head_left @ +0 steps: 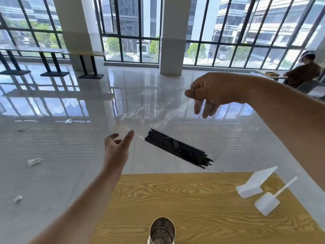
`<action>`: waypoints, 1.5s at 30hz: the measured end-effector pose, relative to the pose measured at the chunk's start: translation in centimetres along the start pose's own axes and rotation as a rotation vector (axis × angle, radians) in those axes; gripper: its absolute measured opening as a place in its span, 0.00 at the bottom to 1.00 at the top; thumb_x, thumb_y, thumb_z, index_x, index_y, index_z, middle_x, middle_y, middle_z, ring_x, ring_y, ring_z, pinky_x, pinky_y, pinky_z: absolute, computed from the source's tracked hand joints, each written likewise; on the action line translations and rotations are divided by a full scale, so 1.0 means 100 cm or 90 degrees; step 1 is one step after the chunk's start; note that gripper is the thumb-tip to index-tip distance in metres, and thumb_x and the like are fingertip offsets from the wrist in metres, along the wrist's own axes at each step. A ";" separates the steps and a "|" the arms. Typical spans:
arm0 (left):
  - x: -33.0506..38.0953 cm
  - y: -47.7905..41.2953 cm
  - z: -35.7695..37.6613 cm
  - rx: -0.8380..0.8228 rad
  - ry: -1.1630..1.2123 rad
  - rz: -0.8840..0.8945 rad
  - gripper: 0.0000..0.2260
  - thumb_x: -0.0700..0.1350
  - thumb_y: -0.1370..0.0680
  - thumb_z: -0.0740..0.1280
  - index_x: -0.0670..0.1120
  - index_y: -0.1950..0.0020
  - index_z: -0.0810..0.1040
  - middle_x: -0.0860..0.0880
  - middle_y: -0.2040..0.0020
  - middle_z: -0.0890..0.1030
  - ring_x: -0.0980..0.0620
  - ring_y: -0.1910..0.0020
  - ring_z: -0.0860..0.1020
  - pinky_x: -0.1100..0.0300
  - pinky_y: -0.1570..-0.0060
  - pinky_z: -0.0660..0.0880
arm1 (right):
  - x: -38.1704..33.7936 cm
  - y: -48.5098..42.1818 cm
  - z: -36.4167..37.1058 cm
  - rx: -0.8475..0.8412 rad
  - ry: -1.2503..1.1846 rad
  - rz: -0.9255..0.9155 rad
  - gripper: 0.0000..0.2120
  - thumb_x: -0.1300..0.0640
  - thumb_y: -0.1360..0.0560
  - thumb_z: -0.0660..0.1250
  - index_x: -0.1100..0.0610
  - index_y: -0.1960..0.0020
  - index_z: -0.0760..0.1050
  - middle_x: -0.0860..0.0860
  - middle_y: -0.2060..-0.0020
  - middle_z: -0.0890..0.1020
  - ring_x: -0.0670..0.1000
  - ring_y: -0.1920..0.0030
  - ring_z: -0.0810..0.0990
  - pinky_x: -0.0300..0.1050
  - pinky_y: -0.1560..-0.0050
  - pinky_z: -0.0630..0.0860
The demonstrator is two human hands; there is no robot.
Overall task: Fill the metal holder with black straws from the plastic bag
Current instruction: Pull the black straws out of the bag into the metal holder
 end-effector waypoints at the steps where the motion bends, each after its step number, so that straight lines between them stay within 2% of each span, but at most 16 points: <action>1: -0.017 0.008 0.009 -0.044 0.032 -0.056 0.43 0.77 0.38 0.72 0.51 0.34 0.71 0.45 0.39 0.80 0.48 0.49 0.82 0.48 0.54 0.82 | -0.001 0.000 0.002 -0.004 0.003 0.004 0.23 0.45 0.14 0.65 0.67 0.41 0.78 0.54 0.57 0.91 0.58 0.59 0.91 0.45 0.64 0.87; 4: -0.065 0.041 0.044 -0.230 0.157 -0.241 0.48 0.80 0.45 0.76 0.55 0.34 0.73 0.44 0.34 0.80 0.44 0.41 0.83 0.49 0.54 0.81 | 0.001 0.002 0.011 -0.021 0.007 0.016 0.22 0.44 0.14 0.65 0.66 0.43 0.79 0.54 0.57 0.91 0.58 0.60 0.91 0.44 0.65 0.86; 6: -0.086 0.061 0.063 -0.317 0.285 -0.327 0.53 0.78 0.47 0.78 0.53 0.29 0.70 0.43 0.33 0.83 0.41 0.38 0.84 0.44 0.51 0.83 | 0.005 0.005 0.019 -0.037 0.002 0.025 0.23 0.44 0.14 0.65 0.66 0.43 0.79 0.54 0.57 0.91 0.58 0.60 0.91 0.44 0.66 0.86; 8: -0.094 0.078 0.076 -0.382 0.399 -0.360 0.51 0.77 0.40 0.77 0.52 0.26 0.69 0.43 0.33 0.84 0.40 0.37 0.84 0.41 0.45 0.82 | 0.011 0.008 0.029 -0.054 0.002 0.031 0.24 0.43 0.15 0.66 0.67 0.43 0.79 0.54 0.56 0.91 0.58 0.61 0.91 0.44 0.66 0.86; 11: -0.103 0.103 0.091 -0.438 0.469 -0.384 0.44 0.75 0.32 0.74 0.52 0.23 0.71 0.43 0.32 0.84 0.40 0.33 0.82 0.39 0.39 0.80 | 0.020 0.016 0.046 -0.078 -0.002 0.038 0.25 0.41 0.17 0.67 0.66 0.45 0.80 0.54 0.56 0.91 0.59 0.61 0.91 0.44 0.65 0.86; 14: -0.111 0.127 0.104 -0.450 0.482 -0.414 0.39 0.70 0.29 0.75 0.49 0.24 0.75 0.43 0.35 0.85 0.40 0.33 0.82 0.40 0.39 0.80 | 0.028 0.028 0.063 -0.101 -0.013 0.047 0.29 0.34 0.26 0.68 0.62 0.50 0.81 0.53 0.56 0.91 0.58 0.61 0.91 0.44 0.65 0.85; 17: -0.120 0.146 0.112 -0.463 0.501 -0.449 0.37 0.65 0.28 0.78 0.46 0.26 0.77 0.41 0.34 0.83 0.40 0.35 0.82 0.40 0.39 0.80 | 0.039 0.039 0.078 -0.118 -0.020 0.066 0.24 0.33 0.28 0.68 0.55 0.56 0.83 0.52 0.56 0.91 0.58 0.61 0.91 0.44 0.64 0.86; 20: -0.125 0.158 0.115 -0.490 0.532 -0.460 0.26 0.59 0.29 0.82 0.45 0.39 0.85 0.39 0.33 0.82 0.37 0.32 0.80 0.35 0.35 0.77 | 0.047 0.050 0.092 -0.126 -0.033 0.088 0.18 0.34 0.27 0.67 0.47 0.60 0.84 0.51 0.56 0.91 0.57 0.61 0.91 0.44 0.64 0.86; 22: -0.126 0.163 0.116 -0.496 0.543 -0.467 0.20 0.56 0.30 0.83 0.44 0.47 0.87 0.39 0.36 0.83 0.34 0.29 0.78 0.31 0.32 0.75 | 0.053 0.057 0.099 -0.121 -0.053 0.100 0.18 0.34 0.26 0.67 0.47 0.60 0.85 0.52 0.57 0.91 0.58 0.61 0.91 0.44 0.63 0.86; 26: -0.128 0.167 0.115 -0.493 0.545 -0.490 0.24 0.52 0.28 0.82 0.41 0.41 0.79 0.38 0.37 0.82 0.33 0.30 0.78 0.32 0.35 0.77 | 0.063 0.067 0.104 -0.096 -0.067 0.123 0.26 0.35 0.25 0.68 0.60 0.52 0.81 0.54 0.56 0.91 0.59 0.61 0.91 0.46 0.63 0.86; 28: -0.128 0.166 0.114 -0.490 0.541 -0.495 0.24 0.51 0.27 0.82 0.41 0.39 0.77 0.38 0.37 0.81 0.34 0.30 0.79 0.32 0.37 0.78 | 0.065 0.072 0.104 -0.088 -0.068 0.133 0.28 0.35 0.24 0.68 0.63 0.51 0.80 0.54 0.56 0.91 0.59 0.61 0.91 0.46 0.63 0.87; 32: -0.126 0.163 0.113 -0.497 0.538 -0.489 0.20 0.50 0.25 0.80 0.42 0.41 0.77 0.39 0.39 0.82 0.36 0.34 0.82 0.31 0.38 0.78 | 0.061 0.084 0.100 -0.068 -0.077 0.134 0.27 0.36 0.26 0.68 0.62 0.53 0.81 0.54 0.57 0.91 0.58 0.62 0.90 0.45 0.64 0.86; 34: -0.125 0.165 0.113 -0.509 0.535 -0.490 0.19 0.50 0.24 0.79 0.42 0.41 0.77 0.39 0.38 0.81 0.35 0.32 0.81 0.31 0.38 0.78 | 0.059 0.089 0.098 -0.058 -0.080 0.131 0.26 0.37 0.26 0.68 0.61 0.54 0.81 0.54 0.58 0.90 0.58 0.63 0.90 0.44 0.65 0.86; 39: -0.131 0.184 0.119 -0.523 0.519 -0.511 0.24 0.52 0.27 0.82 0.42 0.39 0.76 0.38 0.38 0.81 0.33 0.29 0.77 0.33 0.41 0.80 | 0.059 0.098 0.102 -0.074 -0.070 0.150 0.18 0.38 0.26 0.69 0.53 0.59 0.82 0.55 0.56 0.91 0.60 0.63 0.90 0.47 0.65 0.86; 41: -0.138 0.198 0.123 -0.528 0.516 -0.521 0.25 0.52 0.28 0.82 0.42 0.39 0.77 0.37 0.39 0.83 0.34 0.31 0.79 0.33 0.41 0.80 | 0.061 0.100 0.107 -0.092 -0.052 0.157 0.17 0.37 0.26 0.69 0.50 0.63 0.82 0.54 0.57 0.91 0.59 0.63 0.90 0.46 0.65 0.85; 45: -0.157 0.225 0.129 -0.506 0.515 -0.546 0.27 0.53 0.29 0.83 0.41 0.39 0.78 0.37 0.40 0.83 0.37 0.37 0.83 0.34 0.41 0.81 | 0.075 0.106 0.122 -0.131 -0.023 0.156 0.18 0.36 0.27 0.68 0.50 0.62 0.81 0.54 0.57 0.91 0.58 0.65 0.90 0.45 0.66 0.85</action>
Point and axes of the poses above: each hand's wrist, its own y-axis away from the middle knuckle, its own z-axis out of the palm, x = y × z, the point moved 7 cm from there along -y, towards the middle knuckle
